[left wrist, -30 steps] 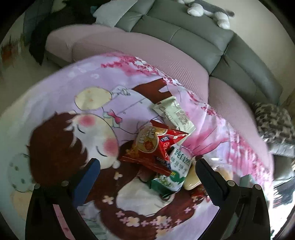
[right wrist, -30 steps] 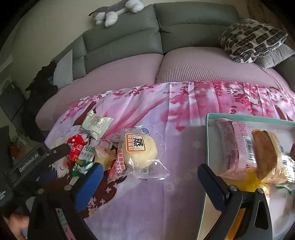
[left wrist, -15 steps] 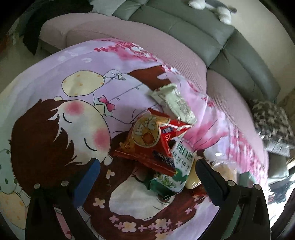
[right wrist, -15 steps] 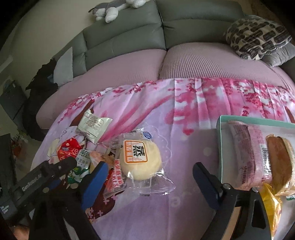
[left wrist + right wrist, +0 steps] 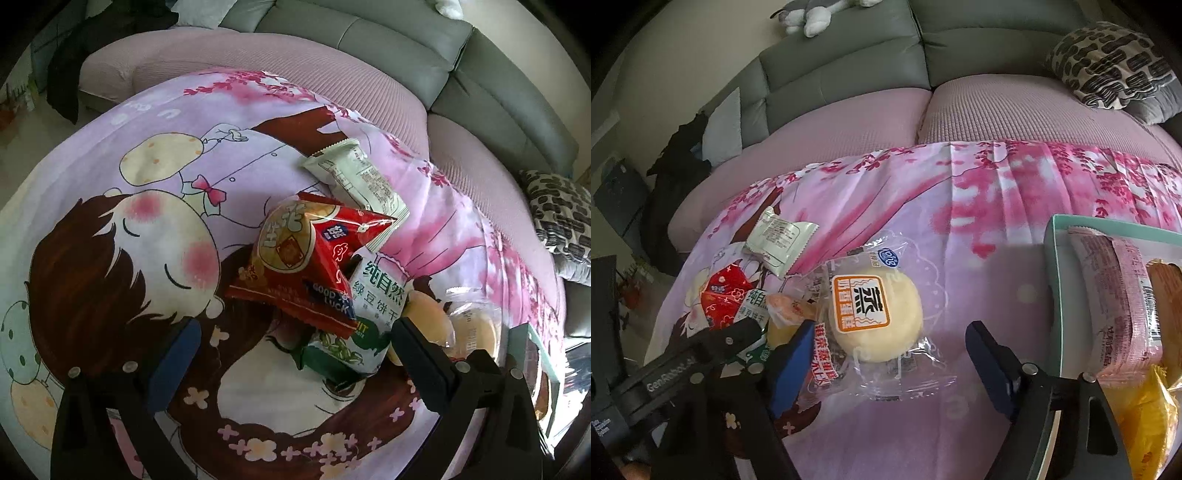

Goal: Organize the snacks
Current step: 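Lower the right gripper toward the steamed bun while the left approaches the green biscuit pack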

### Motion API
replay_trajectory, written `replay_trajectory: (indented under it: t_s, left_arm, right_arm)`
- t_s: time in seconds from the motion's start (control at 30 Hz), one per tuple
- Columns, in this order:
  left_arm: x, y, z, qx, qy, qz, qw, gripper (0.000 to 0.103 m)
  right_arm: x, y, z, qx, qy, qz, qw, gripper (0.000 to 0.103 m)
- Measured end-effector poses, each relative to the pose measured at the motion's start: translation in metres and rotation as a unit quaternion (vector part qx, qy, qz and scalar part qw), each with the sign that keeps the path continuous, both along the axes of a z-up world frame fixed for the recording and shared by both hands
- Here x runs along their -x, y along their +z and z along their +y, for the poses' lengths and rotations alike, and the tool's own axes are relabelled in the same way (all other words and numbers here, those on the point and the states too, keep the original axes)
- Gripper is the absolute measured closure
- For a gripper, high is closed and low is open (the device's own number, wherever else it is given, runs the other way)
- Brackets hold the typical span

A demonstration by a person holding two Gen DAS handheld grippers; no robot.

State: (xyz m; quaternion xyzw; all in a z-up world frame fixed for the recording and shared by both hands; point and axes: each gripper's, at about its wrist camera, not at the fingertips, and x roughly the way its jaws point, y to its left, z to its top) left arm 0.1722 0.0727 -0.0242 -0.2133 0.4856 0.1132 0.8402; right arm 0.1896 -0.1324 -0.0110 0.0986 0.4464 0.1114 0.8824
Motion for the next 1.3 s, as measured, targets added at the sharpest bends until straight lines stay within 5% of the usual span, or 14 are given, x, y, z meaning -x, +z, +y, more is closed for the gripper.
replay_trajectory:
  t_s: [0.23,0.5,0.7,1.3]
  left_arm:
    - [-0.003,-0.001,-0.006,-0.012,-0.004,-0.009,0.9999,0.003]
    - [-0.005,0.004,-0.014,0.007,-0.030,-0.025,0.9992,0.030]
    - [-0.003,0.003,-0.013,0.015,-0.030,-0.019,0.9993,0.031]
    - [-0.005,0.002,-0.017,-0.050,-0.037,0.013,0.9980,0.031]
  right_arm:
    - [0.000,0.000,-0.001,-0.005,-0.001,-0.002,1.000,0.026]
    - [0.001,0.000,-0.004,-0.005,-0.006,-0.004,1.000,0.029]
    - [0.000,0.000,-0.003,0.002,-0.007,-0.006,1.000,0.029]
    - [0.001,-0.001,-0.003,0.015,-0.009,-0.005,1.000,0.034]
